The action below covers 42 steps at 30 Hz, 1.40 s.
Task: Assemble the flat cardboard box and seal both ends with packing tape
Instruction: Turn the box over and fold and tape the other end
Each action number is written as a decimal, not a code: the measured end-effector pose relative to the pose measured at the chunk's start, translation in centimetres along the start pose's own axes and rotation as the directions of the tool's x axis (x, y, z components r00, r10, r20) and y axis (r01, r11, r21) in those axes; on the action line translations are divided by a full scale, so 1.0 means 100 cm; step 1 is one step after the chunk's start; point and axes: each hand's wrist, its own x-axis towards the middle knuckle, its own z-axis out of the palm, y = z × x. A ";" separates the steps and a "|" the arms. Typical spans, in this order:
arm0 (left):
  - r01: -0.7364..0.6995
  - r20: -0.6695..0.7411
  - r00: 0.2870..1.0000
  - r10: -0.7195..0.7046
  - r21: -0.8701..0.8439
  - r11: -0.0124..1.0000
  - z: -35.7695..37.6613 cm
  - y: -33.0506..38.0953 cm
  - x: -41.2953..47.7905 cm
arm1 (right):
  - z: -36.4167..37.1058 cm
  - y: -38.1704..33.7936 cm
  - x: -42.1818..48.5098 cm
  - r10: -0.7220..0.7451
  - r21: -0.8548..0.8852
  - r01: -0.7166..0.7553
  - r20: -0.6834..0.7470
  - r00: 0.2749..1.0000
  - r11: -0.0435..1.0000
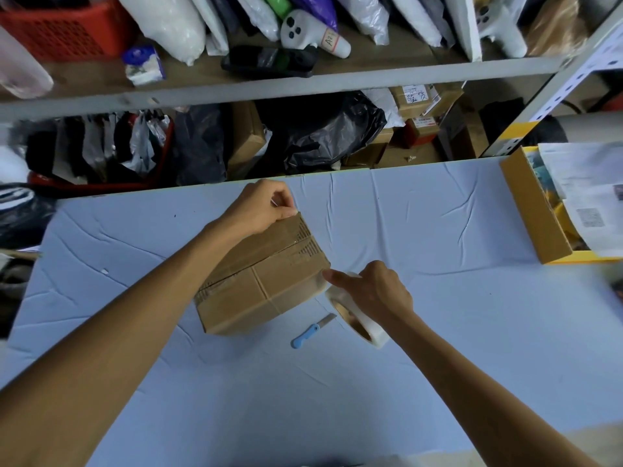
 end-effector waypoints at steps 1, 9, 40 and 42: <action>-0.008 0.012 1.000 0.008 0.036 0.999 0.001 0.002 -0.002 | 0.000 -0.001 0.000 -0.002 0.002 0.002 -0.001 1.000 1.000; -0.012 0.017 1.000 0.011 0.048 0.999 0.006 -0.001 -0.003 | 0.001 -0.001 0.001 -0.012 0.009 0.012 -0.007 1.000 1.000; -0.018 0.308 0.950 -0.043 0.193 0.981 0.004 0.020 0.031 | -0.005 0.000 -0.003 -0.042 -0.029 0.042 -0.002 0.999 0.999; -0.021 0.308 0.950 -0.044 0.204 0.979 0.003 0.022 0.032 | -0.007 -0.002 -0.005 -0.051 -0.037 0.050 -0.003 0.999 0.998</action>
